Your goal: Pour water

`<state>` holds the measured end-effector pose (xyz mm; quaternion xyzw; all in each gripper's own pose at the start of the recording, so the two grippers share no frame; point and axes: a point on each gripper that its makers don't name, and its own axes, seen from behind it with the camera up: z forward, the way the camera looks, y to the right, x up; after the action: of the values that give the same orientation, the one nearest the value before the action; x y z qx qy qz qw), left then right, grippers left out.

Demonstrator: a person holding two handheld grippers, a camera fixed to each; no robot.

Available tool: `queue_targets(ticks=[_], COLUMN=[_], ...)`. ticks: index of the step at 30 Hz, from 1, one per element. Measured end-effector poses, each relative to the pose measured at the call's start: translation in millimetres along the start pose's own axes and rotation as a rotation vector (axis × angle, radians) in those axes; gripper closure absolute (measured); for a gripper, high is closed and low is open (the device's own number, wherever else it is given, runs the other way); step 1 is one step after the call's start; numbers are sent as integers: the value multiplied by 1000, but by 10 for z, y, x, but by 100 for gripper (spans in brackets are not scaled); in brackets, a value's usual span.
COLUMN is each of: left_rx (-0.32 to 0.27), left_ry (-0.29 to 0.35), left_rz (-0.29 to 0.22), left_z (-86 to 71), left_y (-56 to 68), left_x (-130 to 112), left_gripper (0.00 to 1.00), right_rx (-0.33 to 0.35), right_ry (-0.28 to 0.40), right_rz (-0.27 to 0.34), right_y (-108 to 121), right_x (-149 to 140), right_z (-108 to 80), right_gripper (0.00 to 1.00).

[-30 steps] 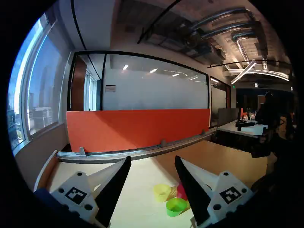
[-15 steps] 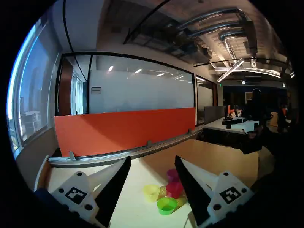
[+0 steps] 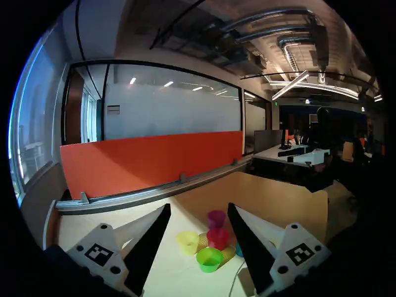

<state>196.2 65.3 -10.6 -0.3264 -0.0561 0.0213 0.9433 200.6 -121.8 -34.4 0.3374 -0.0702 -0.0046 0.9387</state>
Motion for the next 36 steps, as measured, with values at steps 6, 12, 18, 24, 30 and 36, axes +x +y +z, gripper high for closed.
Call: queue_targets(ticks=[6,12,18,24,30,36], left_rx=[-30,-58,-72,-90,-103,-108], left_ry=[-27,-61,-100,-131,-147,-169], left_rz=[8,16,14,25,37,40], left_z=[32,97,179,260,316,375], left_y=[63,105,108,119,134,132], left_x=[-140,-349,-591,-813,-996,-1182], left_gripper=[15,15,15,16,16,15], right_rx=[59,97,140,161,174,186], right_ry=[-33,-84,-118,-157,-184,-211], right_rz=[-5,-43,-68,-88,-113,-122], right_y=[-153,-278,-399,-428,-437,-438], right_x=[-116,-294,-468,-698,-901,-1087], right_z=[15,45,79,136,203,265], right_gripper=[0,0,0,0,0,0])
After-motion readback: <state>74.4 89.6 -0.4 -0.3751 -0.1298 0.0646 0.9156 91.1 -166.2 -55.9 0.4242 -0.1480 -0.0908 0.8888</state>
